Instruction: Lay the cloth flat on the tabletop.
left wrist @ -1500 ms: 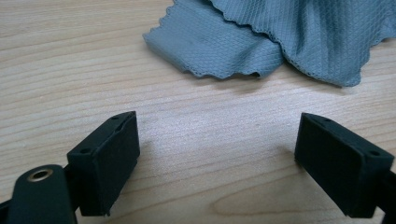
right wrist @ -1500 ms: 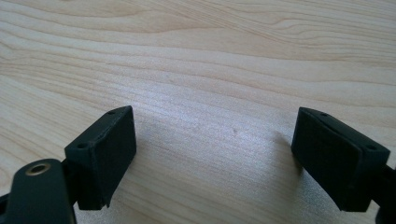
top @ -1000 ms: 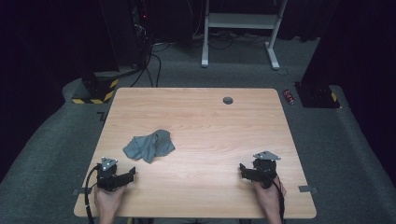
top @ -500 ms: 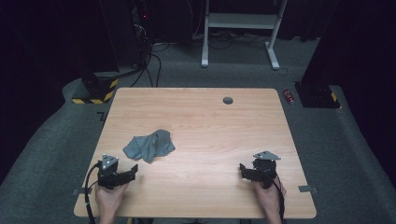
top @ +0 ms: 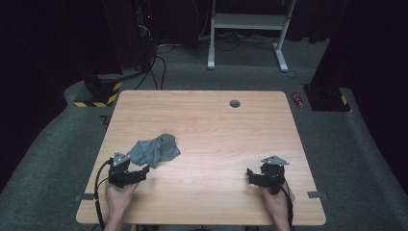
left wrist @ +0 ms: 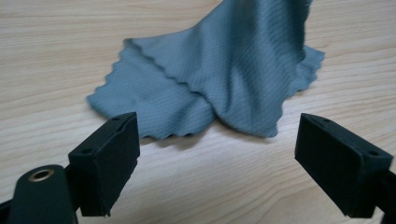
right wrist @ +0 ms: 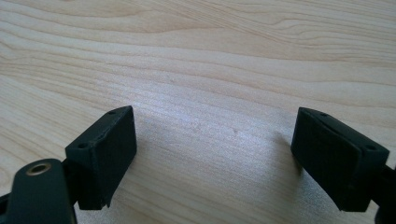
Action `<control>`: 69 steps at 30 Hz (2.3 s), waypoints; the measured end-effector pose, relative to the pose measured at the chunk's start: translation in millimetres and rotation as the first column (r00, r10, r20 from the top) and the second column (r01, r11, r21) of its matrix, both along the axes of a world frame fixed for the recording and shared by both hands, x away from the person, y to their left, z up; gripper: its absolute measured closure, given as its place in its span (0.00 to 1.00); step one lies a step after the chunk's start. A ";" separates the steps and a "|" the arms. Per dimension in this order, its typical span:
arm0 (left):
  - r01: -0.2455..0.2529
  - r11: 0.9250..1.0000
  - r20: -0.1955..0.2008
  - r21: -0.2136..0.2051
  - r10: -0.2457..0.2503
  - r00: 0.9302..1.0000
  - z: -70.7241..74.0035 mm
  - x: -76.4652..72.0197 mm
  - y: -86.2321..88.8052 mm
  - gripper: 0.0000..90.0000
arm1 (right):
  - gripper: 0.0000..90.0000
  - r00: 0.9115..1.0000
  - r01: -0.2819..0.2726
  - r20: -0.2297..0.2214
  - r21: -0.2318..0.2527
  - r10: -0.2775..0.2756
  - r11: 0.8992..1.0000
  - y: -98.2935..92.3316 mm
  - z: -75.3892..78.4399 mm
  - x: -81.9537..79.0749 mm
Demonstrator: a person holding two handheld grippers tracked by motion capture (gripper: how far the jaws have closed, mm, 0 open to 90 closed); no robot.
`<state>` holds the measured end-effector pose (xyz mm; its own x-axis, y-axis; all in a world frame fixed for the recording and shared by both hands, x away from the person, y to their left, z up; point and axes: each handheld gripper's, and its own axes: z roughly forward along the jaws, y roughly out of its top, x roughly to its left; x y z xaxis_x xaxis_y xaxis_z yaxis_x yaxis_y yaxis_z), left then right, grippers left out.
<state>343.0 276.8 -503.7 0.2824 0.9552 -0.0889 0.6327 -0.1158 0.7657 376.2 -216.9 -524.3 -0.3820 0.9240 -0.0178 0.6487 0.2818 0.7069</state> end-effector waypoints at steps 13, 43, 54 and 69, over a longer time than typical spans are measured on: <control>0.038 0.999 -0.010 0.024 -0.038 0.999 10.5 23.8 -11.5 0.15 | 0.15 1.000 0.000 0.000 0.000 0.000 1.000 0.0 0.0 0.0; 0.055 0.991 -0.146 0.125 -0.036 0.989 -8.1 84.9 -48.8 0.22 | 0.15 1.000 -0.002 0.001 -0.003 0.002 1.000 -0.2 -0.1 0.0; 0.040 0.986 -0.126 0.159 -0.020 0.992 -7.7 84.7 -48.3 0.59 | 0.16 1.000 -0.003 0.002 -0.003 0.003 1.000 -0.1 0.0 -0.1; 0.085 0.991 -0.128 0.108 -0.071 0.989 -4.1 86.4 -43.0 0.95 | 0.16 1.000 0.004 -0.001 0.002 -0.004 1.000 0.6 0.1 -0.6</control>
